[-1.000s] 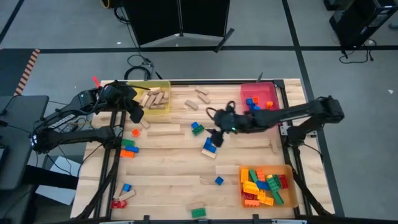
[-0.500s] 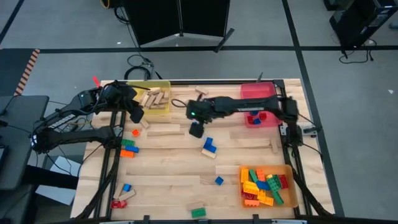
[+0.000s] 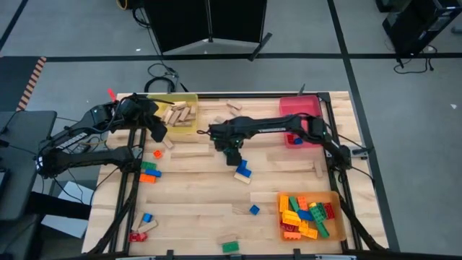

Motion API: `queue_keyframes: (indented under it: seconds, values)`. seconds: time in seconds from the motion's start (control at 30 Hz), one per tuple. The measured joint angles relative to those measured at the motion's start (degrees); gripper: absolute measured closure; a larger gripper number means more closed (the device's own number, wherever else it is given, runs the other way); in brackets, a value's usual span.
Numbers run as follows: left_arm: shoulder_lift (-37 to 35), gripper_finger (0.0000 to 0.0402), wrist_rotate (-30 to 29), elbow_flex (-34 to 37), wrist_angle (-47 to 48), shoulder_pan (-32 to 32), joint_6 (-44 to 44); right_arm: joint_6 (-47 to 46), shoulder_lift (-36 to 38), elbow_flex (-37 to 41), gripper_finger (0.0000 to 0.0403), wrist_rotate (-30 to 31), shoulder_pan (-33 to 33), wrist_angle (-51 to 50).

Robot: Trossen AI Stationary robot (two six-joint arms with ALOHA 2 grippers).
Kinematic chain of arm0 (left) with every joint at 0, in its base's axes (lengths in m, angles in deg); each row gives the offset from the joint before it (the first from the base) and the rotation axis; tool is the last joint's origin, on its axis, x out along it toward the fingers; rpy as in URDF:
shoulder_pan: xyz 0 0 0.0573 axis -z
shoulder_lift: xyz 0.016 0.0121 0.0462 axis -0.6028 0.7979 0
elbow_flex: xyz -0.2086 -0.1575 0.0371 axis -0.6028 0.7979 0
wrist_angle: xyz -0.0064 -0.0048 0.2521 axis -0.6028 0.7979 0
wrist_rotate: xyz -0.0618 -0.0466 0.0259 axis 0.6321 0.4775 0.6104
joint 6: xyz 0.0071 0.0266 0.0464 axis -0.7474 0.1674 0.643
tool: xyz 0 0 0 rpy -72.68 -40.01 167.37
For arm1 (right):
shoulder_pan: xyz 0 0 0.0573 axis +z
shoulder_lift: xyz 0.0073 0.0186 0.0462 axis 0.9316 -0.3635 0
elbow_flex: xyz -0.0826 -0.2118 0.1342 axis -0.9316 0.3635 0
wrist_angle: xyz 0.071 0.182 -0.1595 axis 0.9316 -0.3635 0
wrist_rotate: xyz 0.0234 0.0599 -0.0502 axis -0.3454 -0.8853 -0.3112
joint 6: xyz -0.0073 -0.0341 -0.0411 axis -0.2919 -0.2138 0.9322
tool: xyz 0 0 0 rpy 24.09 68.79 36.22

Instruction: Sort blocks by size

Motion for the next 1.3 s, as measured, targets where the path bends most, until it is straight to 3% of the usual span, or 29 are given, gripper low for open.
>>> queue_keyframes:
  seconds: [0.43,0.57,0.7,0.8,0.97,1.2,1.3]
  values:
    - [0.0,0.028,-4.4,0.0,-0.2,0.0,0.0,3.0,-5.7,-0.3,0.0118,1.1,0.0,1.3]
    - [0.0,0.028,-4.6,0.0,-0.2,0.0,0.0,1.0,-5.7,-0.2,0.016,0.5,0.1,1.7]
    - [0.0,0.028,-4.6,0.0,-0.2,0.0,0.0,0.0,-5.4,-0.1,0.0238,0.3,0.2,1.3]
    - [0.0,0.028,-4.6,0.0,-0.2,0.0,0.0,-2.2,-5.0,-0.1,0.025,-0.7,0.0,0.4]
    - [0.0,0.028,-4.6,0.0,-1.5,0.0,0.0,-6.6,-1.0,0.2,0.025,-0.6,-0.1,-1.5]
    - [0.0,0.028,-4.5,0.0,-6.0,0.0,0.0,-16.5,10.5,0.1,0.025,-0.5,-0.3,-5.1]
    - [0.0,0.028,-4.5,0.0,-6.1,0.0,0.0,-23.3,17.5,1.4,0.025,2.4,0.9,-6.6]
